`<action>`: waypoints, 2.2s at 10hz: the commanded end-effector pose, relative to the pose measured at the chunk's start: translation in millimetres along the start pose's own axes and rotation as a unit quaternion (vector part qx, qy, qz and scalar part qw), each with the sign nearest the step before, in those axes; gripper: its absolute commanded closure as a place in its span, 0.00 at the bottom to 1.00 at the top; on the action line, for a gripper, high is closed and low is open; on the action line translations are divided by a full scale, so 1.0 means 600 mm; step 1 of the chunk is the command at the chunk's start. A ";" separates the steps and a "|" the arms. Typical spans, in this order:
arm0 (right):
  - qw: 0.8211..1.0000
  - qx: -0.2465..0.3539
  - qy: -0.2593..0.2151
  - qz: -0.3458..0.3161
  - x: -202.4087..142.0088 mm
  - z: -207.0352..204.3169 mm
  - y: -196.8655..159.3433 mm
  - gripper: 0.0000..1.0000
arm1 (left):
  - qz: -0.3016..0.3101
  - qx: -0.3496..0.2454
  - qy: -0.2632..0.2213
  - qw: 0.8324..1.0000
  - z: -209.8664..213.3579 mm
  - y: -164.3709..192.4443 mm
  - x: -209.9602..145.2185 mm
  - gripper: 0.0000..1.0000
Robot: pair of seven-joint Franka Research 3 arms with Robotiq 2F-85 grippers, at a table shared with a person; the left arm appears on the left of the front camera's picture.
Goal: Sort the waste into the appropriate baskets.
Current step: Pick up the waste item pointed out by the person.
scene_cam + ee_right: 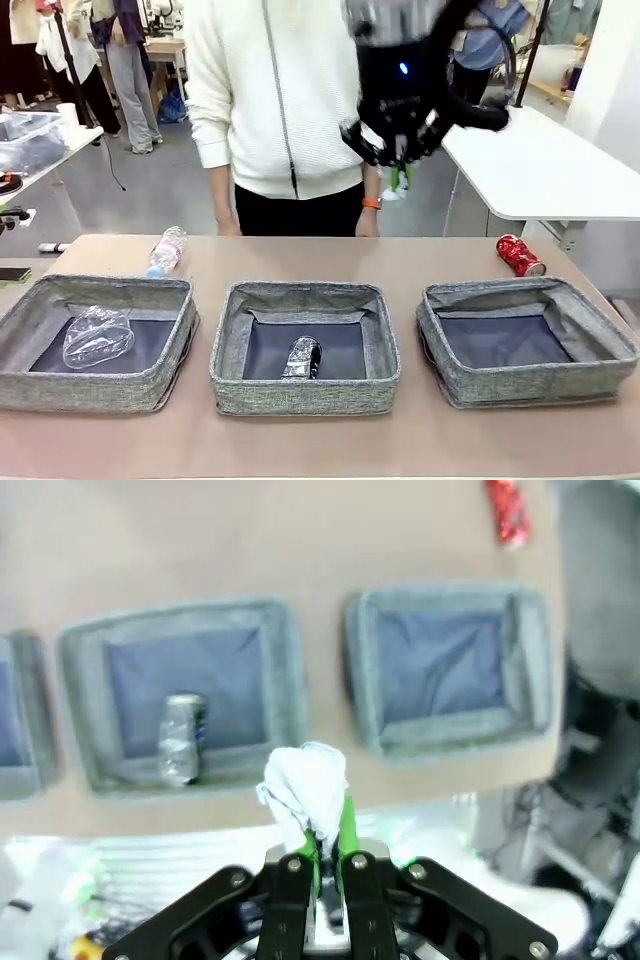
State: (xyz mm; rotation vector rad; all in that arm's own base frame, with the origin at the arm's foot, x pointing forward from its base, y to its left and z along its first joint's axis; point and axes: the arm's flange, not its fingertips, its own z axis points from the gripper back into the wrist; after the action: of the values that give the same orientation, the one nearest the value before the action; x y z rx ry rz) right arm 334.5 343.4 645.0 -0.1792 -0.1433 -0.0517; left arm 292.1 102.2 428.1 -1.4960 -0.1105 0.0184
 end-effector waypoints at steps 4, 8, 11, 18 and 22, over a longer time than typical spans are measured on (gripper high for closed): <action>0.986 0.101 0.112 -0.076 -0.004 0.115 0.086 0.92 | -0.001 0.000 -0.001 1.000 0.002 -0.004 -0.003 0.00; 0.985 0.128 0.085 -0.080 -0.009 0.174 0.064 0.92 | -0.001 0.000 -0.001 1.000 0.002 -0.004 -0.003 0.00; 0.986 0.134 0.071 -0.071 -0.002 0.207 0.049 0.92 | -0.001 0.000 -0.001 1.000 0.002 -0.004 -0.003 0.00; 0.990 0.125 0.028 -0.066 -0.011 0.243 0.027 0.92 | -0.001 0.000 -0.001 1.000 0.002 -0.004 -0.003 0.00; 0.990 0.125 0.028 -0.066 -0.011 0.243 0.027 0.92 | -0.001 0.000 -0.001 1.000 0.002 -0.004 -0.003 0.00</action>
State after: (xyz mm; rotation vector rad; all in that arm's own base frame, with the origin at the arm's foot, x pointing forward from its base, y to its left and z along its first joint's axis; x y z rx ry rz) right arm 309.3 387.6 783.9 0.0665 -0.1084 -0.1632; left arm 292.1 102.3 428.1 -1.4958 -0.1108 0.0185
